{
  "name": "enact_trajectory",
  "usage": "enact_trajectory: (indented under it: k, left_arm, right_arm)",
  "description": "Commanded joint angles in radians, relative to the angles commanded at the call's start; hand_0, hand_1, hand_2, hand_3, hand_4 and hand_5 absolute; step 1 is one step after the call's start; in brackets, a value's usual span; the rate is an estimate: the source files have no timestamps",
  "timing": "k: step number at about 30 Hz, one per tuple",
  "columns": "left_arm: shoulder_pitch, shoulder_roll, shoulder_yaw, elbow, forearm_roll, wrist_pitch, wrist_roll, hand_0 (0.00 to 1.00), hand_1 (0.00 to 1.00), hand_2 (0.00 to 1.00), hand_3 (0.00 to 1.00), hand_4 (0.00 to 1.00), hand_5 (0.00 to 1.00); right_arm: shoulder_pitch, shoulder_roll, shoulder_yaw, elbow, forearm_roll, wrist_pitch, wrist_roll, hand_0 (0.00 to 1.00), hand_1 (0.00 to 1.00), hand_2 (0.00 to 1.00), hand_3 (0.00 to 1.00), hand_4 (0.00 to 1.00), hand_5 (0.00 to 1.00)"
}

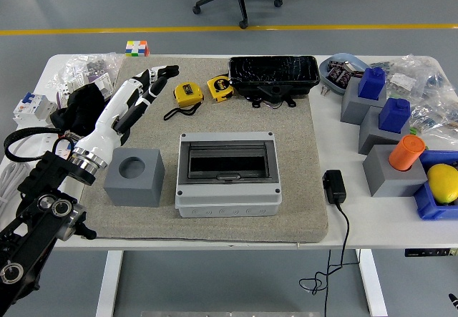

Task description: Fetch the battery,place it into the box,close the lid of the box

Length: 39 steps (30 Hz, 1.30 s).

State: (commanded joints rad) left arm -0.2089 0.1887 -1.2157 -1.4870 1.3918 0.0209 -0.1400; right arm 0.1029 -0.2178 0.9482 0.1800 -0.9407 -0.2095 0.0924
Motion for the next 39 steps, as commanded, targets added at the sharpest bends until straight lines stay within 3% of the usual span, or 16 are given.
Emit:
enact_trajectory:
  k: [5, 15, 22, 27, 39]
  left_arm:
    - [-0.010, -0.002, -0.034, 0.032, 0.004, -0.002, -0.041, 0.925, 0.943, 0.880, 0.852, 0.998, 0.998]
    - [-0.008, -0.018, -0.191, 0.129, -0.159, -0.062, -0.102, 0.947, 0.963, 0.907, 0.872, 0.998, 0.998]
    - [0.001, 0.007, -0.264, 0.180, -0.273, -0.106, -0.094, 0.979, 0.990, 0.922, 0.890, 0.998, 0.998]
    - [0.019, 0.018, -0.305, 0.192, -0.275, -0.116, -0.080, 0.993, 0.998, 0.932, 0.901, 0.998, 0.998]
    - [0.034, 0.023, -0.320, 0.189, -0.255, -0.114, -0.072, 0.982, 0.984, 0.916, 0.877, 0.998, 0.998]
  right_arm:
    - [0.001, 0.003, -0.008, 0.000, 0.011, 0.000, 0.003, 0.828, 0.817, 0.791, 0.823, 0.998, 0.998]
    - [-0.004, 0.008, -0.012, 0.000, 0.018, 0.001, 0.005, 0.827, 0.817, 0.791, 0.822, 0.998, 0.998]
    - [0.002, 0.008, -0.005, 0.000, 0.019, 0.002, 0.005, 0.827, 0.816, 0.791, 0.822, 0.998, 0.998]
    - [0.003, 0.009, -0.001, 0.000, 0.017, 0.002, 0.005, 0.828, 0.816, 0.790, 0.821, 0.998, 0.998]
    - [0.001, 0.012, 0.003, 0.000, 0.017, 0.003, 0.005, 0.827, 0.815, 0.790, 0.821, 0.998, 0.998]
